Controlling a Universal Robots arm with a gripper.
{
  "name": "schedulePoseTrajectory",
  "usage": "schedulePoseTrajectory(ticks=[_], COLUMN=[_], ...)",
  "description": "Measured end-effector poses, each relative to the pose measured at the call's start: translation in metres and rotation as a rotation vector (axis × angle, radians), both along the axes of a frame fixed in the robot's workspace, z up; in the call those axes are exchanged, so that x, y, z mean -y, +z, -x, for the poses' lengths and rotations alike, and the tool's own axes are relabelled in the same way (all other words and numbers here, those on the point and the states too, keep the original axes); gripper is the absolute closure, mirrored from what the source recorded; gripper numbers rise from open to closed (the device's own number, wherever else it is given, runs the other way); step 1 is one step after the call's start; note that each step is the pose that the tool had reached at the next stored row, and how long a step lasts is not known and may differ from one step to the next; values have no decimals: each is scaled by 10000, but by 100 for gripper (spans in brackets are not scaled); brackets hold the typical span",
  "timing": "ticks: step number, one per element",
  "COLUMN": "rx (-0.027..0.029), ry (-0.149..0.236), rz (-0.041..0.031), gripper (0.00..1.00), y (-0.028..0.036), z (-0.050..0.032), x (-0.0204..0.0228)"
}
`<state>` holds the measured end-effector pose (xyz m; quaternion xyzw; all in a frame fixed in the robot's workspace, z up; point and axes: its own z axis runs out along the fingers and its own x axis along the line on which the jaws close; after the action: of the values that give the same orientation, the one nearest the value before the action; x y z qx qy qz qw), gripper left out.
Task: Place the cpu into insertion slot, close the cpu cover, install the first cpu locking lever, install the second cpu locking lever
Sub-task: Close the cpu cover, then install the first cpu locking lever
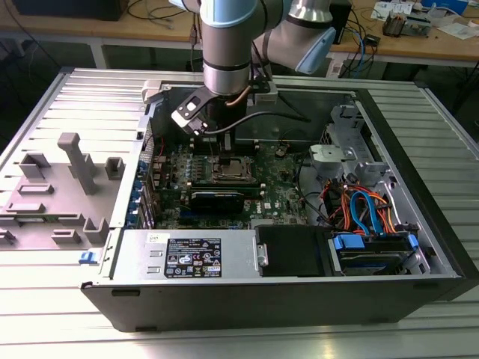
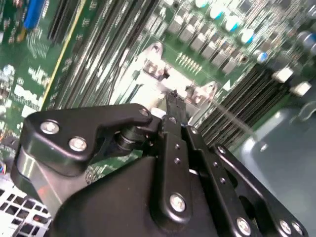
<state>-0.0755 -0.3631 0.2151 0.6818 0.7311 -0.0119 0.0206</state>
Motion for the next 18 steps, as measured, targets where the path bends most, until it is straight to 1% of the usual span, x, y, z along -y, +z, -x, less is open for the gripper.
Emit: schedulePoseTrajectory(ticks=[3, 5, 18], rx=[1, 1, 0], ry=[-1, 1, 0], rz=[-1, -2, 0], gripper=[89, 89, 89], y=[0, -1, 0], z=[-88, -132, -141], x=[-2, -2, -2])
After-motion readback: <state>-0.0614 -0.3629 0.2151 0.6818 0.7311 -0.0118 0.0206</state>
